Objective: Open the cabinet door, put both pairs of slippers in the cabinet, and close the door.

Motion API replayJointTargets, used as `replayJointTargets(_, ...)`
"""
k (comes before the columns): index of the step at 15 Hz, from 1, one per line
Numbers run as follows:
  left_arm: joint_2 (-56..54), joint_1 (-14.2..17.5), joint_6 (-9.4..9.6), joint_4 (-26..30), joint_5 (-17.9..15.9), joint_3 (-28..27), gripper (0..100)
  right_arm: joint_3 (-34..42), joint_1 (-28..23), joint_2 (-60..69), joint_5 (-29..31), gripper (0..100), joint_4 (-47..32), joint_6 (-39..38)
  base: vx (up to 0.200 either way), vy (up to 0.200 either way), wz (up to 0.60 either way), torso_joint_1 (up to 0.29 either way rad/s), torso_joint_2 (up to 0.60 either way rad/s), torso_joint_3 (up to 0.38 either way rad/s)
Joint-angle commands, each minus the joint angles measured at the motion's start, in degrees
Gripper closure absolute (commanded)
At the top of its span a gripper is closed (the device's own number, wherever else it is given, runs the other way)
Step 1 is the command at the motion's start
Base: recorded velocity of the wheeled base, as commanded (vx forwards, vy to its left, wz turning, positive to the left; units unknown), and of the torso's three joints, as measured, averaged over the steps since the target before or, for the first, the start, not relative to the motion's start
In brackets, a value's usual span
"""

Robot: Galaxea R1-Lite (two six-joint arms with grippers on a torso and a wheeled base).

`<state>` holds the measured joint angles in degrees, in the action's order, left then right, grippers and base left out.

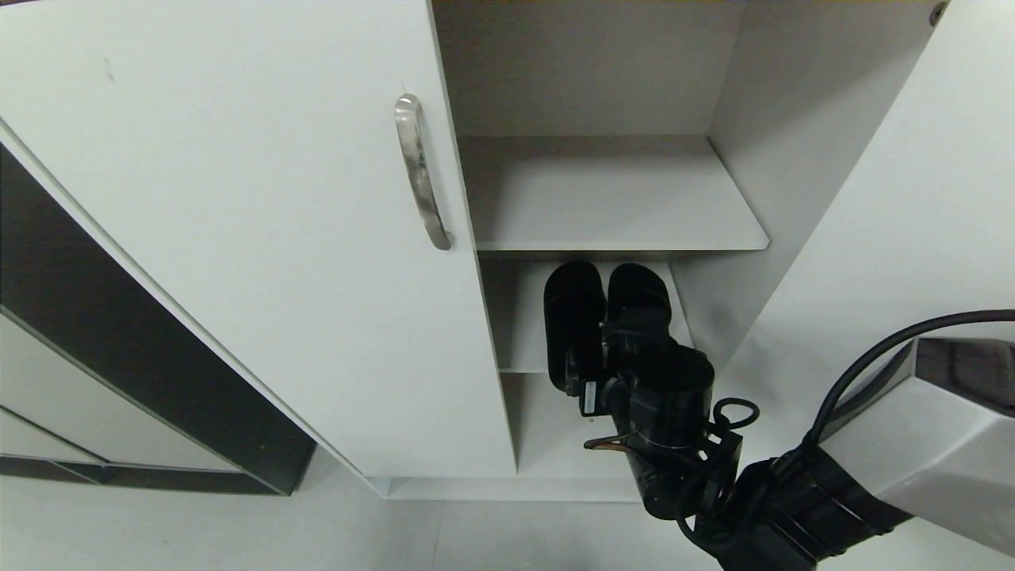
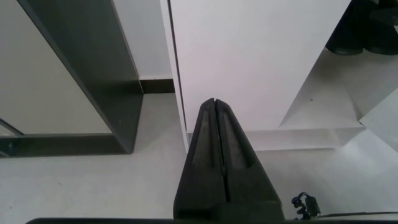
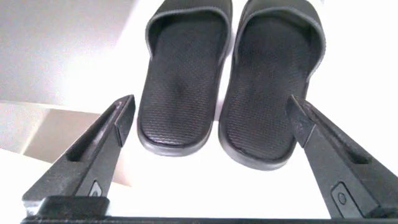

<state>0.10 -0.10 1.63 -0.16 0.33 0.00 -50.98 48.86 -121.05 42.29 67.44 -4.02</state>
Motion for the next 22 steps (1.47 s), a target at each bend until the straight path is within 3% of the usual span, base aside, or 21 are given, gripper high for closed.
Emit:
replayJointTargets(1, -0.01, 0.01, -0.05, -0.02, 0.02, 0.00, 100, 0.97, 0.36, 1.61, 0.07, 0, 0.85, -0.02, -0.200, 0.000, 0.00, 0.007, 0.01, -0.002)
replayJointTargets(6, -0.01, 0.01, -0.32, -0.02, 0.11, 0.00, 100, 2.29, 0.53, 3.45, 0.07, 0, 1.03, -0.02, -0.200, 0.000, 0.00, 0.001, 0.00, 0.005)
replayJointTargets(17, -0.01, 0.01, -1.11, -0.02, 0.29, 0.00, 100, 3.78, 0.71, 3.63, 0.07, 0, 1.03, -0.02, 0.000, 0.000, 0.00, 0.000, 0.00, 0.000)
replayJointTargets(22, -0.01, 0.01, -1.11, -0.02, 0.20, 0.00, 100, 3.70, 0.62, 3.45, 0.07, 0, 1.03, -0.02, 0.000, 0.000, 0.00, 0.003, 0.00, 0.163)
